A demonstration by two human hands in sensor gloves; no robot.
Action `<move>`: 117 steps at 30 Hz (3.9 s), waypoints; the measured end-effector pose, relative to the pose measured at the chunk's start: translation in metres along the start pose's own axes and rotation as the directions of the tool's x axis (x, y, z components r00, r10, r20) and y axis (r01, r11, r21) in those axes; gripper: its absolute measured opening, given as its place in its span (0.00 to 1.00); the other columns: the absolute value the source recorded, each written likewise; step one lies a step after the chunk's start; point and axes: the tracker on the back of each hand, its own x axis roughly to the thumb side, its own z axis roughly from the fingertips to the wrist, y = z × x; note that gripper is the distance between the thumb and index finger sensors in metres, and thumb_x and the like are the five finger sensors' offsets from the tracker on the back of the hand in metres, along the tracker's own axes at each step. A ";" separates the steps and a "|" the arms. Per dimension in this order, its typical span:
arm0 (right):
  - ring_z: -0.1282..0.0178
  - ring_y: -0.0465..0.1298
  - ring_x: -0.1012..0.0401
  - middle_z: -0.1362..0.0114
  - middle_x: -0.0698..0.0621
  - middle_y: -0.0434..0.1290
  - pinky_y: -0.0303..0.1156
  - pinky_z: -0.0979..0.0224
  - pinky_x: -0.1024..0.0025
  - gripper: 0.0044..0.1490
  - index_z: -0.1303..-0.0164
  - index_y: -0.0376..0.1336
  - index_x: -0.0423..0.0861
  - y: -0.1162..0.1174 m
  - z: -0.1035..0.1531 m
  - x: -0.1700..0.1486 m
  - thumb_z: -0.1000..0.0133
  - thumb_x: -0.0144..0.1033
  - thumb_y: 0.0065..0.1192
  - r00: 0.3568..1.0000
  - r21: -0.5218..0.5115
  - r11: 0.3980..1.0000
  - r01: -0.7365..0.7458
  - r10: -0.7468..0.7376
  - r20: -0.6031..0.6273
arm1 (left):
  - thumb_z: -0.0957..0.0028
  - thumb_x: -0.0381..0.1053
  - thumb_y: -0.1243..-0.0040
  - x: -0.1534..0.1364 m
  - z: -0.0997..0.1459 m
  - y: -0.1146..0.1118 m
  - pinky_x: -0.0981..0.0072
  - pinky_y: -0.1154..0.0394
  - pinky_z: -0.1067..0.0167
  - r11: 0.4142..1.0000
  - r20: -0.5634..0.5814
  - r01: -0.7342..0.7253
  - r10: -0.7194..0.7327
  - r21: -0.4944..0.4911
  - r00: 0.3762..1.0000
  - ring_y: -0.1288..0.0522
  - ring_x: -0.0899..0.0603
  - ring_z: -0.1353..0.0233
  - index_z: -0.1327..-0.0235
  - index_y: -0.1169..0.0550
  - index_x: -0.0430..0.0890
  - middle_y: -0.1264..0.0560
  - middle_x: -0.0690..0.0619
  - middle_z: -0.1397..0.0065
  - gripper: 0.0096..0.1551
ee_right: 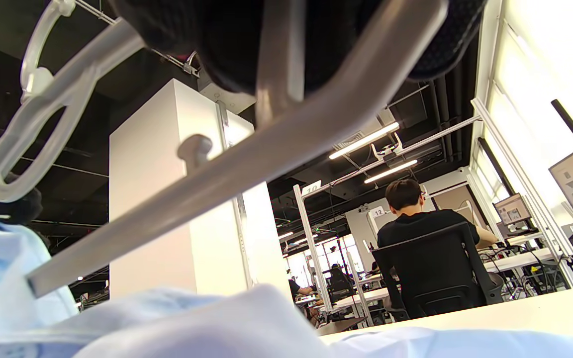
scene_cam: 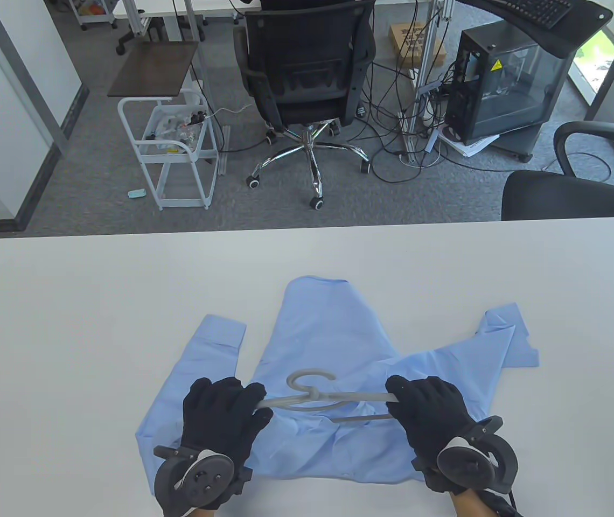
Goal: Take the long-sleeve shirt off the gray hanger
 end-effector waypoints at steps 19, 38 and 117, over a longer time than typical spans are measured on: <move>0.47 0.79 0.57 0.44 0.57 0.77 0.70 0.29 0.45 0.29 0.29 0.65 0.52 -0.003 0.007 -0.020 0.41 0.47 0.59 0.999 -0.053 0.998 -0.027 0.025 -0.043 | 0.49 0.69 0.50 -0.008 -0.001 -0.011 0.41 0.39 0.21 0.999 -0.035 -0.036 0.036 -0.004 0.999 0.22 0.45 0.26 0.32 0.26 0.67 0.21 0.61 0.37 0.30; 0.46 0.79 0.57 0.44 0.57 0.77 0.69 0.28 0.46 0.29 0.29 0.65 0.52 -0.008 0.010 -0.018 0.41 0.46 0.60 0.999 -0.077 0.997 -0.019 0.017 -0.030 | 0.45 0.67 0.55 -0.015 0.000 -0.015 0.41 0.38 0.21 0.995 -0.065 -0.093 0.090 -0.036 0.994 0.26 0.45 0.21 0.27 0.30 0.65 0.25 0.63 0.27 0.31; 0.47 0.79 0.56 0.44 0.56 0.78 0.70 0.29 0.46 0.29 0.29 0.65 0.50 -0.021 0.009 -0.045 0.41 0.46 0.61 0.989 -0.045 0.999 0.029 -0.035 -0.141 | 0.42 0.59 0.44 -0.050 -0.002 0.004 0.60 0.18 0.42 0.992 -0.288 -0.112 0.122 0.050 0.950 0.12 0.47 0.38 0.30 0.26 0.51 0.16 0.56 0.34 0.29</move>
